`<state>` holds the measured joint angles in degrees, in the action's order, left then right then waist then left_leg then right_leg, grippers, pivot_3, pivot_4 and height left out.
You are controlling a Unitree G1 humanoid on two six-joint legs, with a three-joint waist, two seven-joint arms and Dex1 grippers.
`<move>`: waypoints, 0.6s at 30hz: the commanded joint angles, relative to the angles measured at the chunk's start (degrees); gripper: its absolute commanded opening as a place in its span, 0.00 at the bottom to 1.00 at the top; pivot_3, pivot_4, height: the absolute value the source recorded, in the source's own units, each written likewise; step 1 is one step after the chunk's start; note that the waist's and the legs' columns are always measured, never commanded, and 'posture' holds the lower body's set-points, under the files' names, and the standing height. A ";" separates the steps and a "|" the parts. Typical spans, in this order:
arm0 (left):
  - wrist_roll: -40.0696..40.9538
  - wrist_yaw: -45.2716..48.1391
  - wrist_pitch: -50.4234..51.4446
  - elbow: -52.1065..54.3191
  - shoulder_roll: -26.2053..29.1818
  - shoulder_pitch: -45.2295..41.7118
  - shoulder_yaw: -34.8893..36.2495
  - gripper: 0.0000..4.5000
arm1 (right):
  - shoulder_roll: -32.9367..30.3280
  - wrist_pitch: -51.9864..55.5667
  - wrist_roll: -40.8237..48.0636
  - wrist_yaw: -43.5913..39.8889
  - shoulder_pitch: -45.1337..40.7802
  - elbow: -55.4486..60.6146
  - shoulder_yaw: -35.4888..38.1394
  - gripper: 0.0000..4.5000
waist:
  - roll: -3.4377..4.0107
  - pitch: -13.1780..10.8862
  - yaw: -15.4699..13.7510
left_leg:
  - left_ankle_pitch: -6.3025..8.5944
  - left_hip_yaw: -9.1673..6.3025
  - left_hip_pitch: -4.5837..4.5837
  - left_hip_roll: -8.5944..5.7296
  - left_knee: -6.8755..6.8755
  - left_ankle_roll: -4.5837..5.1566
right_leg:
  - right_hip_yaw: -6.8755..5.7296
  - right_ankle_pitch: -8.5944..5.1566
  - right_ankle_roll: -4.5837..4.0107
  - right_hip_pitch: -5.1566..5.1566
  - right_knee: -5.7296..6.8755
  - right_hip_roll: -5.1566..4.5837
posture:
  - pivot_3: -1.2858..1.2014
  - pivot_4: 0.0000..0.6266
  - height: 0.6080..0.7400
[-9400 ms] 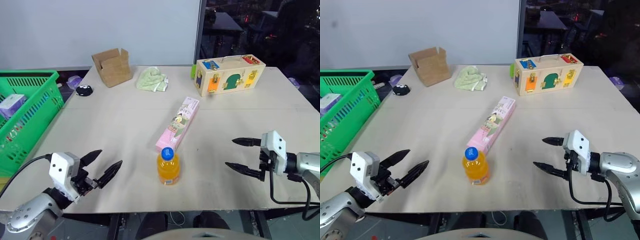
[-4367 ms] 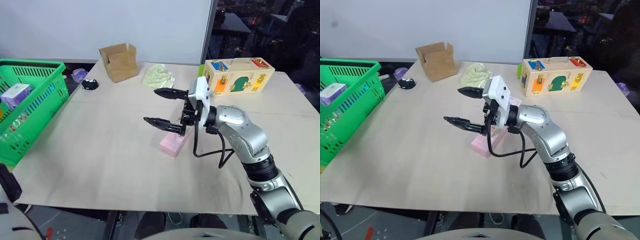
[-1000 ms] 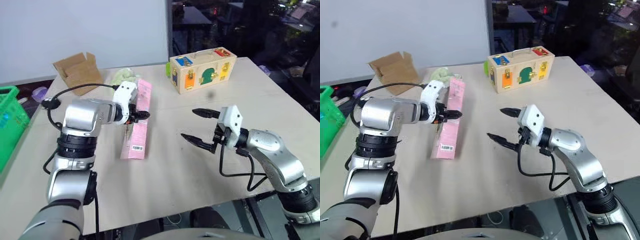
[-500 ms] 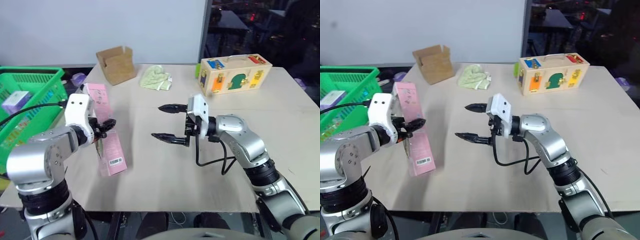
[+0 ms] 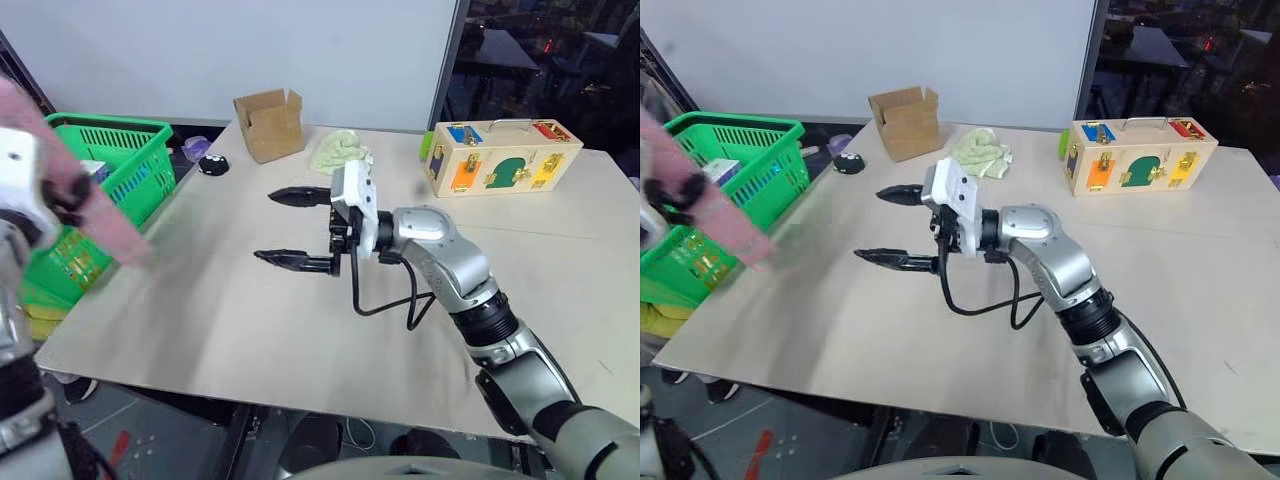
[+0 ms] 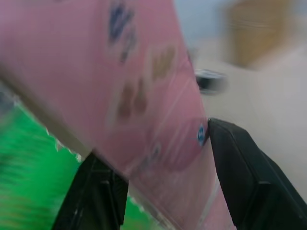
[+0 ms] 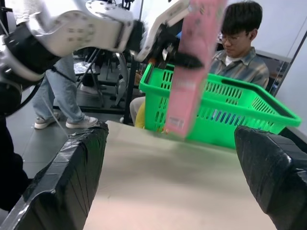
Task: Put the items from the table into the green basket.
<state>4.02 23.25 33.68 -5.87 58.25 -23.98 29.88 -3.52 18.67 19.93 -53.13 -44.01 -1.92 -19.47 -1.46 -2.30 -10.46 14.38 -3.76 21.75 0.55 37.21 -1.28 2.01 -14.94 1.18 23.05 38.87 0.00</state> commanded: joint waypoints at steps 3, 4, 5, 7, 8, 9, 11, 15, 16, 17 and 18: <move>-10.37 -3.99 -32.23 -41.58 11.37 -23.11 -11.85 0.55 | 3.33 -1.37 -1.55 2.18 -3.74 -1.07 0.38 1.00 | -0.12 0.04 0.49 | -0.01 -0.12 0.04 0.05 -0.06 -0.02 | -0.18 0.00 0.00 0.00 -0.05 0.10 | 0.64 0.00 1.00; -11.50 -4.01 -34.74 -46.33 11.64 -26.83 -13.70 0.55 | 3.45 -1.37 -1.68 2.24 -3.68 -0.99 0.44 1.00 | -0.12 0.04 0.44 | -0.01 -0.11 0.05 -0.02 -0.08 -0.02 | -0.17 0.00 0.01 0.00 -0.04 0.03 | 0.63 0.00 1.00; -12.70 -4.45 -36.64 -50.72 11.76 -30.70 -15.41 0.55 | 3.49 -1.26 -1.80 2.42 -3.55 -0.89 0.53 1.00 | -0.12 0.04 0.39 | 0.00 -0.06 0.05 -0.09 -0.09 0.00 | -0.14 0.00 0.01 -0.02 -0.02 -0.05 | 0.63 0.00 1.00; -14.14 -5.46 -38.37 -57.08 11.89 -36.80 -17.54 0.55 | 3.13 -0.98 -2.18 2.85 -3.00 -0.34 0.58 1.00 | -0.20 0.09 0.36 | 0.00 -0.10 0.11 -0.13 -0.07 0.00 | -0.18 0.00 0.02 -0.02 -0.03 -0.07 | 0.62 0.00 1.00; -14.64 -6.02 -38.49 -59.51 12.03 -38.92 -18.29 0.55 | 2.85 -0.85 -2.37 3.08 -2.67 0.04 0.59 1.00 | -0.28 0.14 0.53 | 0.00 -0.13 0.13 -0.12 -0.05 0.00 | -0.22 0.00 0.03 -0.02 -0.03 -0.06 | 0.61 0.00 1.00; -15.12 -6.58 -38.08 -61.68 12.39 -40.10 -18.99 0.55 | 2.53 -0.67 -2.49 3.32 -2.31 0.49 0.66 1.00 | -0.35 0.19 0.87 | 0.00 -0.16 0.14 -0.11 -0.01 0.00 | -0.26 0.00 0.03 -0.02 0.00 -0.06 | 0.61 0.00 1.00; -14.16 -6.10 -38.19 -64.59 12.82 -40.70 -18.56 0.55 | 2.05 -0.28 -2.54 3.70 -1.64 1.41 0.87 1.00 | -0.37 0.20 1.83 | 0.00 -0.20 0.14 -0.09 0.01 0.00 | -0.28 0.00 0.04 -0.03 0.03 -0.05 | 0.60 0.00 1.00; -7.56 0.13 -40.39 -65.33 11.51 -38.31 -13.77 0.68 | 1.28 -0.07 -2.17 3.60 -0.68 2.60 1.16 1.00 | -0.42 0.23 3.69 | -0.01 -0.26 0.13 -0.06 0.04 0.00 | -0.33 0.00 0.04 -0.04 0.08 -0.05 | 0.60 0.00 1.00; -6.34 1.02 -40.78 -64.79 11.26 -37.37 -12.94 0.80 | 1.04 -0.10 -1.98 3.43 -0.48 2.85 1.22 1.00 | -0.41 0.22 4.05 | -0.01 -0.30 0.12 -0.04 0.05 -0.01 | -0.37 0.00 0.03 -0.04 0.09 -0.04 | 0.60 0.00 1.00; -5.00 0.88 -40.60 -63.95 10.93 -36.02 -11.88 0.88 | 0.76 -0.28 -1.89 3.20 -0.28 2.94 1.26 1.00 | -0.40 0.22 4.50 | -0.01 -0.33 0.12 -0.03 0.05 -0.01 | -0.38 0.00 0.03 -0.04 0.12 -0.04 | 0.60 0.00 1.00; -3.81 0.39 -40.40 -62.79 10.51 -34.55 -10.90 0.98 | 0.48 -0.45 -1.83 2.94 -0.06 3.08 1.25 1.00 | -0.40 0.22 4.96 | -0.02 -0.37 0.12 -0.02 0.04 -0.01 | -0.40 0.00 0.02 -0.04 0.12 -0.04 | 0.61 0.00 1.00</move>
<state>-1.90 23.59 -5.72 -71.39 68.33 -58.56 17.43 -2.94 18.77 17.23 -49.84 -43.61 -1.18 -19.51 -1.85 -2.08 -5.50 14.36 -4.17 21.87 0.53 37.23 -1.29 1.59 -14.94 1.19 23.01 38.99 -0.04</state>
